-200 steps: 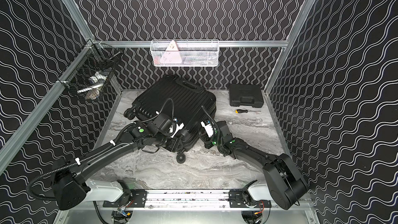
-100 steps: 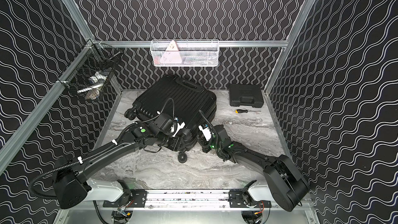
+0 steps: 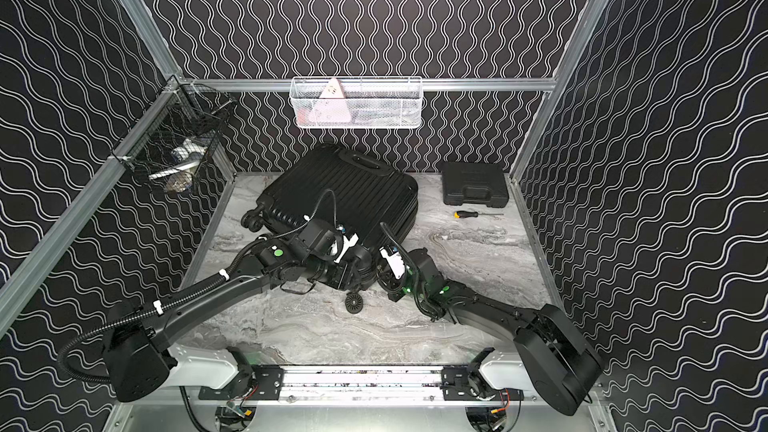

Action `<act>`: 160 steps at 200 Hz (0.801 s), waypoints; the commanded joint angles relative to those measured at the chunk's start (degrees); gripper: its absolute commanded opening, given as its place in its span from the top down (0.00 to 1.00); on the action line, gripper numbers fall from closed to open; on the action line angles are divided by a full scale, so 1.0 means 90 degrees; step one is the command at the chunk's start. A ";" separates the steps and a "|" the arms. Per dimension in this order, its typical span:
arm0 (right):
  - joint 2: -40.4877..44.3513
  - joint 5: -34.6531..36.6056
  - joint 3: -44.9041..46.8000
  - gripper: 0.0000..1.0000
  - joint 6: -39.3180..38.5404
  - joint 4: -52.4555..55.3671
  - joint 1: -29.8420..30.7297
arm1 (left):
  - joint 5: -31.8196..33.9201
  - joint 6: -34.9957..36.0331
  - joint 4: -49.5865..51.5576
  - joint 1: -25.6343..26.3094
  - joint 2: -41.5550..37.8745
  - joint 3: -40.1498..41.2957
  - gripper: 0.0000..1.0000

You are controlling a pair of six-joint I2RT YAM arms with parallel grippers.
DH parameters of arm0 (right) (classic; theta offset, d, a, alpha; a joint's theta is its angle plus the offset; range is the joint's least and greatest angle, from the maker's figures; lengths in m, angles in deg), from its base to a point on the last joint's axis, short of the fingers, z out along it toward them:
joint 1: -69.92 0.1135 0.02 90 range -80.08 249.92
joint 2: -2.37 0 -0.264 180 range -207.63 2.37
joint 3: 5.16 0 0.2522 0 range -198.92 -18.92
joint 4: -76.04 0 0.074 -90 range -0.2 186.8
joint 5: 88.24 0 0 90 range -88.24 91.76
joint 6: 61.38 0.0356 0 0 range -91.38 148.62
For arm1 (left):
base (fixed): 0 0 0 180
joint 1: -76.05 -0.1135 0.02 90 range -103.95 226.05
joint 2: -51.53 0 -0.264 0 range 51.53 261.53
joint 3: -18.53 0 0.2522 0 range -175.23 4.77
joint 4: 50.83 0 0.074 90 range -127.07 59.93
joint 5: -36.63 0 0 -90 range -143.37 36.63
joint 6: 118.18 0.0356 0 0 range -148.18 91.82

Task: Close the suitcase zippers
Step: Zip the zipper on the suitcase, then place the suitcase at the center of the board.

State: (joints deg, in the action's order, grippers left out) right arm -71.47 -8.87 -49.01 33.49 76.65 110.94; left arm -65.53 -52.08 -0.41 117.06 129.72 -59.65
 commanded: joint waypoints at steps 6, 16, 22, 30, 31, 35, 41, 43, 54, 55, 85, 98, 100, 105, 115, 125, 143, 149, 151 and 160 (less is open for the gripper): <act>0.0077 -0.0704 0.0022 1.00 -0.0254 -0.0522 0.0217 | 0.0316 -0.0219 -0.1275 -0.0006 0.0061 0.0010 0.72; 0.0105 -0.0722 0.0042 1.00 -0.0303 -0.0531 0.0284 | 0.0308 -0.0270 -0.1332 -0.0006 0.0063 0.0019 0.72; 0.0129 -0.0723 0.0051 1.00 -0.0333 -0.0523 0.0318 | 0.0307 -0.0309 -0.1379 -0.0006 0.0062 0.0028 0.72; 0.0153 -0.0723 0.0059 1.00 -0.0370 -0.0505 0.0373 | 0.0292 -0.0349 -0.1439 -0.0011 0.0069 0.0038 0.73; 0.0151 -0.0723 0.0060 1.00 -0.0377 -0.0503 0.0379 | 0.0290 -0.0356 -0.1448 -0.0009 0.0070 0.0039 0.73; 0.0153 -0.0714 0.0062 1.00 -0.0392 -0.0486 0.0406 | 0.0296 -0.0375 -0.1477 0.0001 0.0070 0.0030 0.73; 0.0158 -0.0703 0.0056 1.00 -0.0417 -0.0466 0.0444 | 0.0314 -0.0412 -0.1504 -0.0001 0.0067 0.0029 0.73; 0.0158 -0.0703 0.0053 1.00 -0.0426 -0.0459 0.0458 | 0.0323 -0.0423 -0.1512 0.0002 0.0063 0.0022 0.73; 0.0175 -0.0689 0.0052 1.00 -0.0471 -0.0419 0.0529 | 0.0337 -0.0483 -0.1603 0.0003 0.0050 0.0012 0.73; 0.0181 -0.0686 0.0057 1.00 -0.0471 -0.0417 0.0535 | 0.0341 -0.0486 -0.1608 0.0003 0.0046 0.0011 0.73; 0.0245 -0.0726 0.0110 1.00 -0.0492 -0.0452 0.0681 | 0.0476 -0.0538 -0.1710 0.0022 0.0001 -0.0087 0.74; 0.0301 -0.0771 0.0125 1.00 -0.0501 -0.0459 0.0729 | 0.0492 -0.0505 -0.1697 0.0023 0.0029 -0.0140 0.74; 0.0316 -0.0772 0.0129 1.00 -0.0501 -0.0457 0.0739 | 0.0499 -0.0500 -0.1688 0.0023 0.0024 -0.0152 0.74; 0.0346 -0.0788 0.0135 1.00 -0.0501 -0.0455 0.0754 | 0.0514 -0.0490 -0.1656 0.0023 0.0037 -0.0178 0.74; 0.0388 -0.0850 0.0140 1.00 -0.0533 -0.0420 0.0784 | 0.0529 -0.0489 -0.1651 0.0023 0.0033 -0.0200 0.74; 0.0430 -0.0888 0.0148 1.00 -0.0552 -0.0404 0.0808 | 0.0558 -0.0494 -0.1679 0.0023 0.0012 -0.0191 0.74; 0.0446 -0.0833 0.0169 1.00 -0.0578 -0.0381 0.0814 | 0.0569 -0.0513 -0.1698 0.0033 -0.0002 -0.0166 0.74; 0.0425 -0.0779 0.0169 1.00 -0.0574 -0.0361 0.0814 | 0.0561 -0.0525 -0.1701 0.0033 -0.0002 -0.0150 0.74; 0.0418 -0.0754 0.0162 1.00 -0.0573 -0.0357 0.0814 | 0.0548 -0.0527 -0.1708 0.0033 -0.0005 -0.0142 0.74; 0.0359 -0.0560 0.0142 1.00 -0.0534 -0.0337 0.0814 | 0.0539 -0.0546 -0.1734 0.0033 -0.0006 -0.0109 0.74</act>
State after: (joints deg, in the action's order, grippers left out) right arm -68.06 -8.13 -47.55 30.12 76.37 117.56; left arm -65.16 -55.84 -3.90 117.54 129.96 -60.38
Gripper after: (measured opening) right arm 0.049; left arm 0.470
